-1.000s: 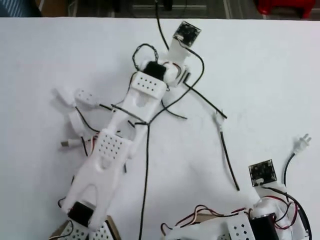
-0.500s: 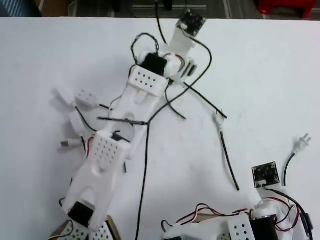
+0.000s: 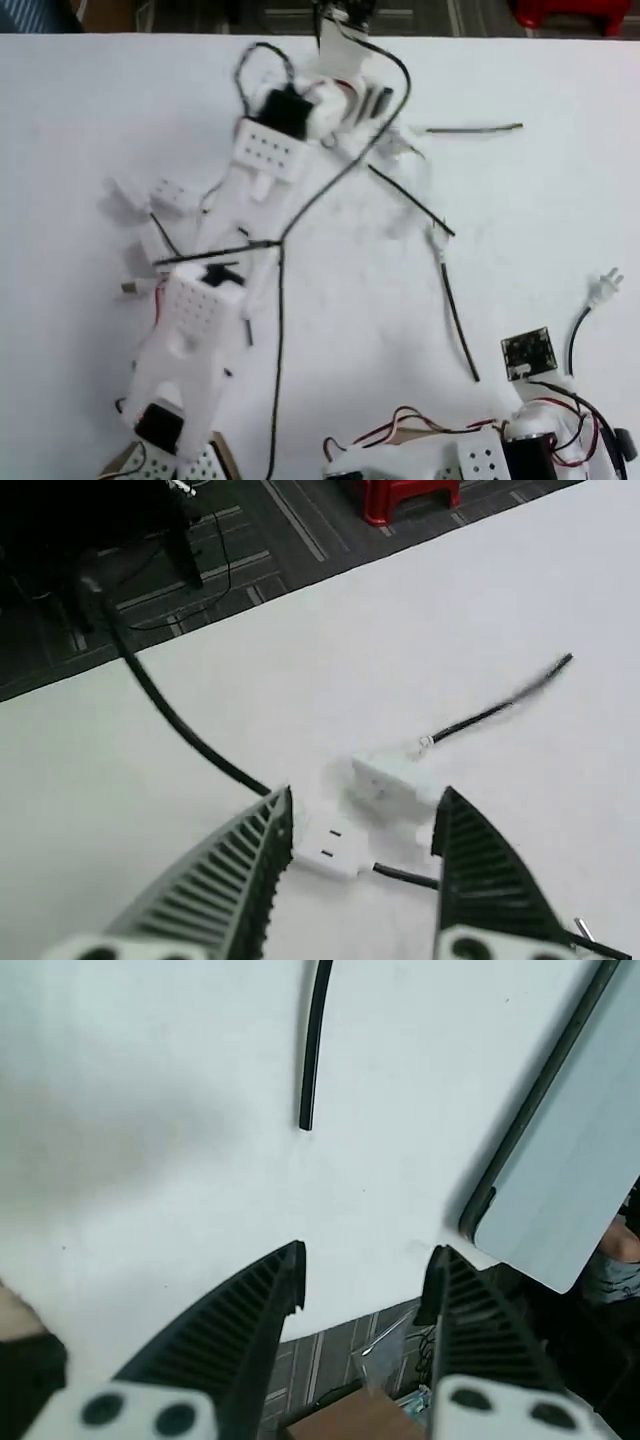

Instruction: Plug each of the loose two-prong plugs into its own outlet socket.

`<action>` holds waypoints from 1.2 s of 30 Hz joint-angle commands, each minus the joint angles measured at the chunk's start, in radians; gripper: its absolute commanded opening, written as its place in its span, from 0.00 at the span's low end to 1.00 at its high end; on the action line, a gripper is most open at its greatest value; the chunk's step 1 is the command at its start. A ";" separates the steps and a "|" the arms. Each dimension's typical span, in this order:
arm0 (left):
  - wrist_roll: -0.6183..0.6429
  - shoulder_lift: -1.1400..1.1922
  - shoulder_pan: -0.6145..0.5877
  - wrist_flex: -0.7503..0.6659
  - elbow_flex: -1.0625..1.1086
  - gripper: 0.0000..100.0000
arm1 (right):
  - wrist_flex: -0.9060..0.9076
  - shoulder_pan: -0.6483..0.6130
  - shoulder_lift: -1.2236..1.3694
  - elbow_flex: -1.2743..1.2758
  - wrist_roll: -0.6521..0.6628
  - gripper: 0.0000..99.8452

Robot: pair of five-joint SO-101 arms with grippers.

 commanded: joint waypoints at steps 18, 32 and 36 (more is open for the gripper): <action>-0.114 -0.803 -0.708 0.494 0.308 0.23 | 0.007 0.010 0.001 0.000 0.020 0.20; -0.187 -1.148 -0.955 0.325 1.301 0.23 | 0.007 0.008 0.001 -0.083 0.014 0.20; -0.144 -1.148 -1.089 0.166 1.405 0.23 | 0.008 0.008 0.001 -0.157 0.009 0.20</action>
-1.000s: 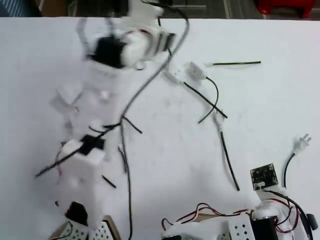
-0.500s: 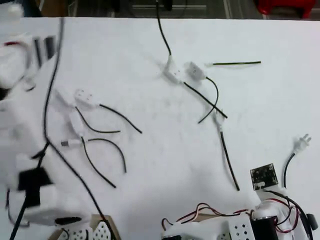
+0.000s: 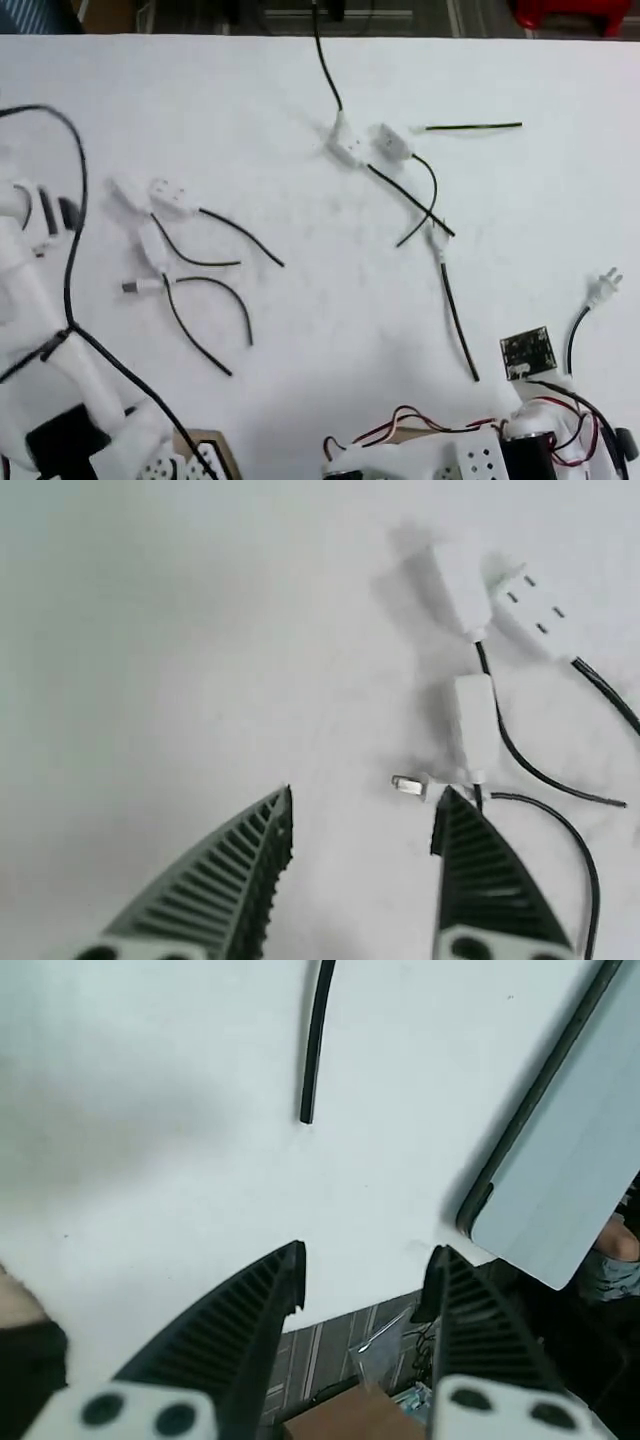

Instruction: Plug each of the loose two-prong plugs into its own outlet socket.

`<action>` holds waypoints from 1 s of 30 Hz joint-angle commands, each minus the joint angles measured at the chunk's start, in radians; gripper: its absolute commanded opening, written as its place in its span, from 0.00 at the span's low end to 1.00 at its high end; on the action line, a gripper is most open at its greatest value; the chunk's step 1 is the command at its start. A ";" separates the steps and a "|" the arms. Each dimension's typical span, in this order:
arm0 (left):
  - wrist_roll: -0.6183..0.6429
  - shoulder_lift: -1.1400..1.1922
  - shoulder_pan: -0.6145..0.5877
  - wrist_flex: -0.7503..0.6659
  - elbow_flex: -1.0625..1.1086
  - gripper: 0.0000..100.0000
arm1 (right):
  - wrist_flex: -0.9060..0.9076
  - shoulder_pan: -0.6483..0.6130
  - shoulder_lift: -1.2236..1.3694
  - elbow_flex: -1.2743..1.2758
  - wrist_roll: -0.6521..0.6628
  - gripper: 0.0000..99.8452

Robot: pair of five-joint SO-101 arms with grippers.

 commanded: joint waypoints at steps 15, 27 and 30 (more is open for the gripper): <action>0.026 -0.038 -0.294 -0.367 0.575 0.23 | 0.108 -0.599 0.001 -0.667 -0.597 0.20; 0.155 -0.042 -0.292 -0.393 0.733 0.23 | 0.137 -1.590 0.499 -0.842 -1.089 0.21; 0.176 -0.042 -0.292 -0.393 0.738 0.23 | 0.130 -1.813 0.642 -0.904 -1.094 0.21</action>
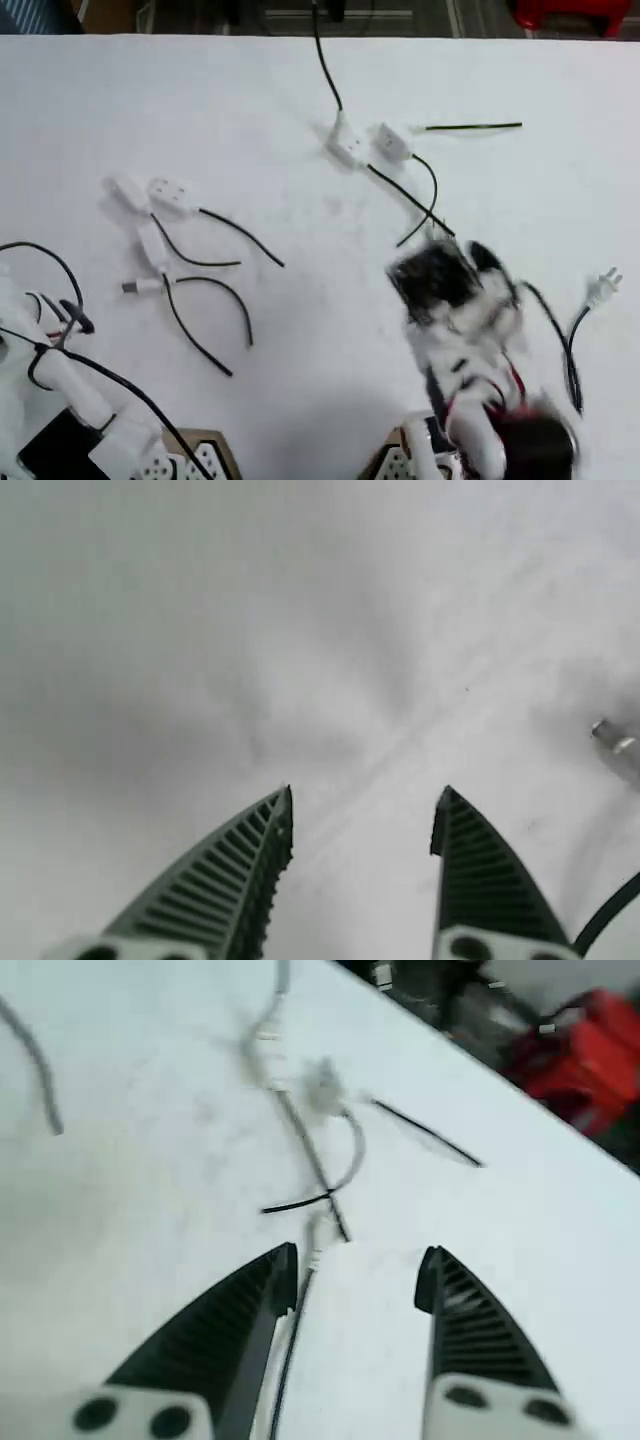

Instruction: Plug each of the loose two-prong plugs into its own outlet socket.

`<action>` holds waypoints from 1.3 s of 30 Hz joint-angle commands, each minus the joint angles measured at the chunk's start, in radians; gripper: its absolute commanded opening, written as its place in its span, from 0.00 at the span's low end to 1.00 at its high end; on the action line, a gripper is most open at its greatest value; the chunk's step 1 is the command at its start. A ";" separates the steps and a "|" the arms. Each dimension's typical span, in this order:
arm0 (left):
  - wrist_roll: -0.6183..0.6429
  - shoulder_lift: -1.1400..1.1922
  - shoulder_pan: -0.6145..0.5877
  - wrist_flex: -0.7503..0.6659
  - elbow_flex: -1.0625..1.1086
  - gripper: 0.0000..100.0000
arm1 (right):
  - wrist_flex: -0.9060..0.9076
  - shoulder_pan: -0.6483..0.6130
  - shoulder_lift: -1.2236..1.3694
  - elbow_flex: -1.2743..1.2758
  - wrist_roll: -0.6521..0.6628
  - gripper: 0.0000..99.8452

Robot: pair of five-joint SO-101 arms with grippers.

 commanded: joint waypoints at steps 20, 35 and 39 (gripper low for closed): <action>0.107 -0.041 -0.004 -0.153 0.063 0.23 | -0.332 -0.621 1.121 -0.514 -0.021 0.30; 0.204 -0.044 -0.136 -0.150 0.037 0.23 | -0.371 -0.684 1.810 -1.189 -0.026 0.30; 0.204 -0.042 -0.145 -0.153 0.037 0.23 | -0.369 -0.690 1.998 -1.405 -0.026 0.30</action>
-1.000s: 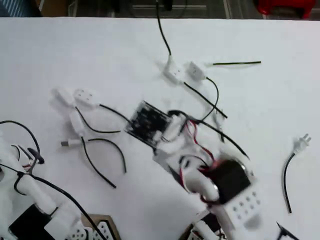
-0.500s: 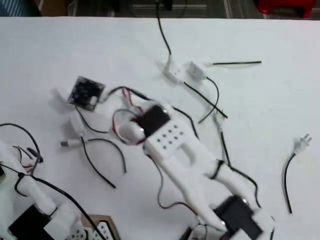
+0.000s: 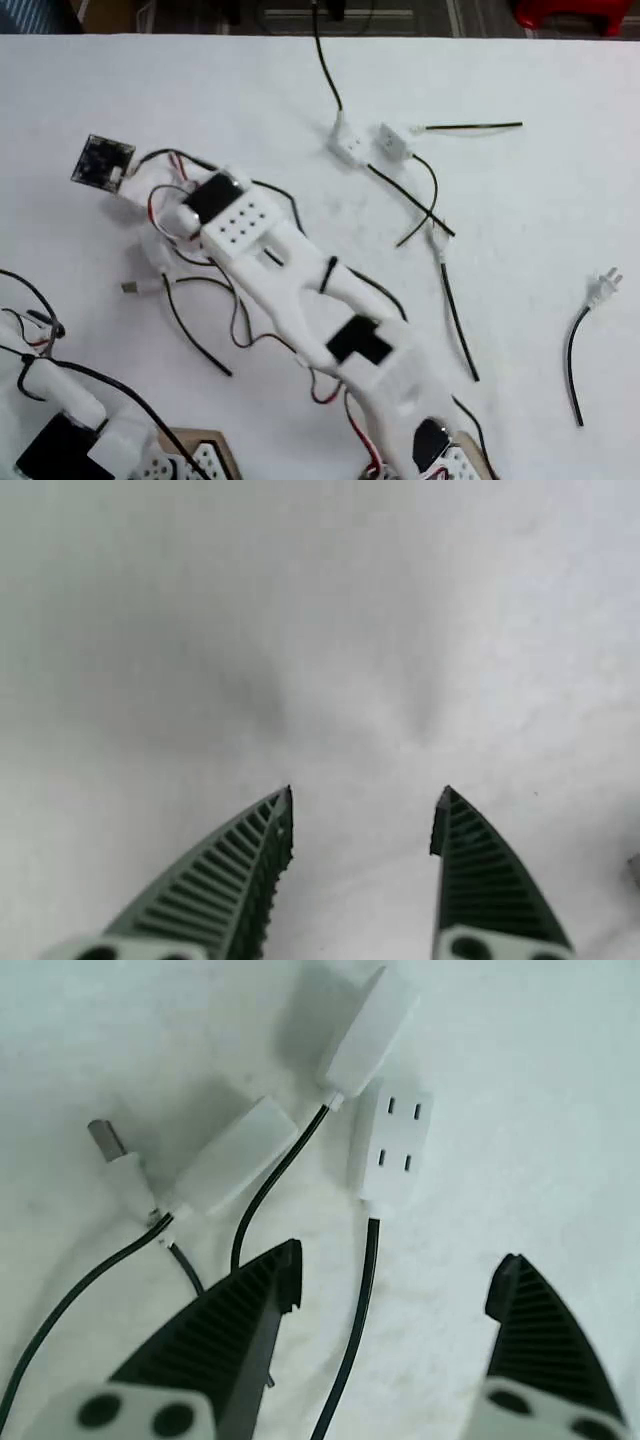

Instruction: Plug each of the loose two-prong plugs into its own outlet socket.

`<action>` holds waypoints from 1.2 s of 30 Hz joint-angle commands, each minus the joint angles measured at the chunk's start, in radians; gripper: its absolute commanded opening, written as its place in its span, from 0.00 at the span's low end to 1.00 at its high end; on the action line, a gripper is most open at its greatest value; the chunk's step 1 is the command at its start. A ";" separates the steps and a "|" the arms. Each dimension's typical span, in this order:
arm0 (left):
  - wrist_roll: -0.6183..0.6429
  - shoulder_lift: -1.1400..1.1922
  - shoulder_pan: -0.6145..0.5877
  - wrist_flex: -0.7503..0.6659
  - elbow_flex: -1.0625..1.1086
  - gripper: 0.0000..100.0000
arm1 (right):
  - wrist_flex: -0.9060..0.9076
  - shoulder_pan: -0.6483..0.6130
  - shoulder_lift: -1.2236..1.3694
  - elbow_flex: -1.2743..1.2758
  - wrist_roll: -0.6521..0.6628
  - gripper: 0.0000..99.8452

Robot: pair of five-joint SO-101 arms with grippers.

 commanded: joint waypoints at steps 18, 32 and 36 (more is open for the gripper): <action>-0.052 -0.035 -0.008 -0.011 -0.020 0.23 | -0.013 0.076 0.654 -0.798 -0.005 0.30; -0.052 -0.035 -0.008 -0.011 -0.020 0.23 | 0.015 0.065 0.693 -0.816 -0.008 0.30; -0.054 -0.035 -0.008 -0.011 -0.018 0.23 | 0.008 0.053 0.684 -0.806 -0.005 0.30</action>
